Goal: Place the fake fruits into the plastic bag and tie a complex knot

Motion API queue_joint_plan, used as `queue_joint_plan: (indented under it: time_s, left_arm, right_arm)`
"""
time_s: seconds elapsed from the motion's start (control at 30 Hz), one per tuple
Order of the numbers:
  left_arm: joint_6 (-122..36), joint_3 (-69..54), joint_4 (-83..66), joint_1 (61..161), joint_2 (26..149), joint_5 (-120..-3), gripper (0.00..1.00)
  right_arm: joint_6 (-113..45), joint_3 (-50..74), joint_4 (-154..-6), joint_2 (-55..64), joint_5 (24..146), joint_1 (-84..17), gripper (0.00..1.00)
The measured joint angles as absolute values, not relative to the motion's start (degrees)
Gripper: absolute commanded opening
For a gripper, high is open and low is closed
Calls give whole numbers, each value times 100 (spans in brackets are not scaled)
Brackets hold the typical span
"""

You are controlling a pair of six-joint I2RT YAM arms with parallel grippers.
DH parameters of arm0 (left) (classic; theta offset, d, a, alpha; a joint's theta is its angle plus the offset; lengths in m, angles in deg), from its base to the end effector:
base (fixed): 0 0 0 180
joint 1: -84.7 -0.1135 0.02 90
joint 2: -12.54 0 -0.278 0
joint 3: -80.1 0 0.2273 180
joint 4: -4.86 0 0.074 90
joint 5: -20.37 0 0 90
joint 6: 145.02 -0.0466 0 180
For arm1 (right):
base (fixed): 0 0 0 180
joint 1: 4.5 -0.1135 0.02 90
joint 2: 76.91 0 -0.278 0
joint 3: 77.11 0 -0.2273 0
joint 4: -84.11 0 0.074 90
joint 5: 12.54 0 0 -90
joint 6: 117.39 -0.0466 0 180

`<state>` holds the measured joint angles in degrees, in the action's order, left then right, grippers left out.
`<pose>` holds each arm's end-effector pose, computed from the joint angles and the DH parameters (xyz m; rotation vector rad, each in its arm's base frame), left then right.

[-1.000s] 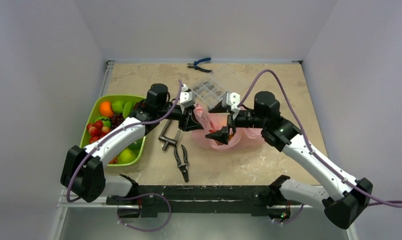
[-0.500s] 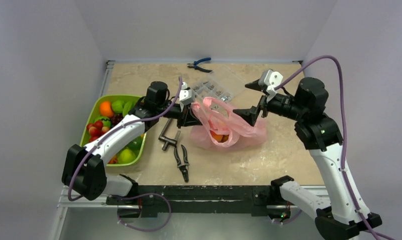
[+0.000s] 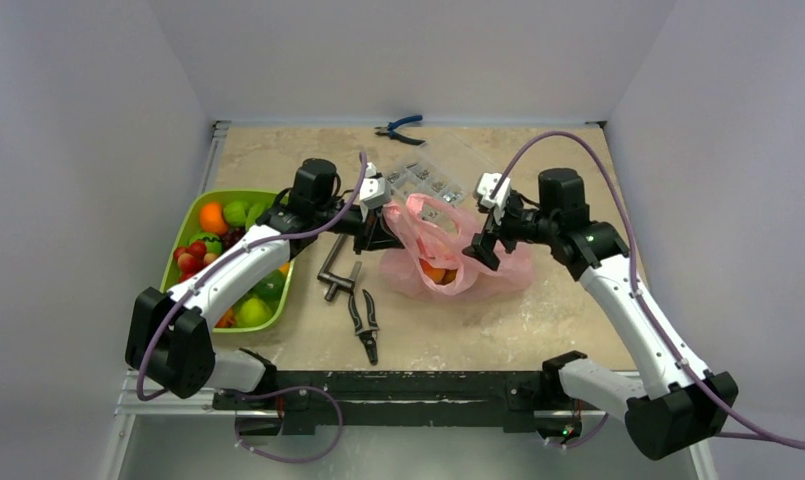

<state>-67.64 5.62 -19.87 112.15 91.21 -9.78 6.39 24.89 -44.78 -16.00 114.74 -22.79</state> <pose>0.2275 -0.1636 0.3224 1.2604 1.5680 -1.2324 0.1755 0.0877 0.3611 -1.2255 1.6745 0.5364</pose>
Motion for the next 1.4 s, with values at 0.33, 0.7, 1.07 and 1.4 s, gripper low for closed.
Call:
queue_joint_plan:
  time_s: [0.33, 0.7, 1.07, 1.4]
  left_arm:
    - [-6812, 464, -2055, 11215, 9165, -976, 0]
    - [-7520, 238, -2713, 11215, 9165, -1129, 2]
    - [-8106, 16, -3334, 11215, 9136, -1146, 22]
    - [-8117, 16, -3412, 11215, 8957, -1113, 24]
  right_arm:
    - [600, 3191, -5743, -1222, 10997, -2700, 99]
    - [447, 3372, -6377, -750, 11000, -2698, 99]
    - [276, 3370, -6379, -435, 11354, -2698, 98]
    - [263, 3326, -6043, -564, 11465, -2738, 99]
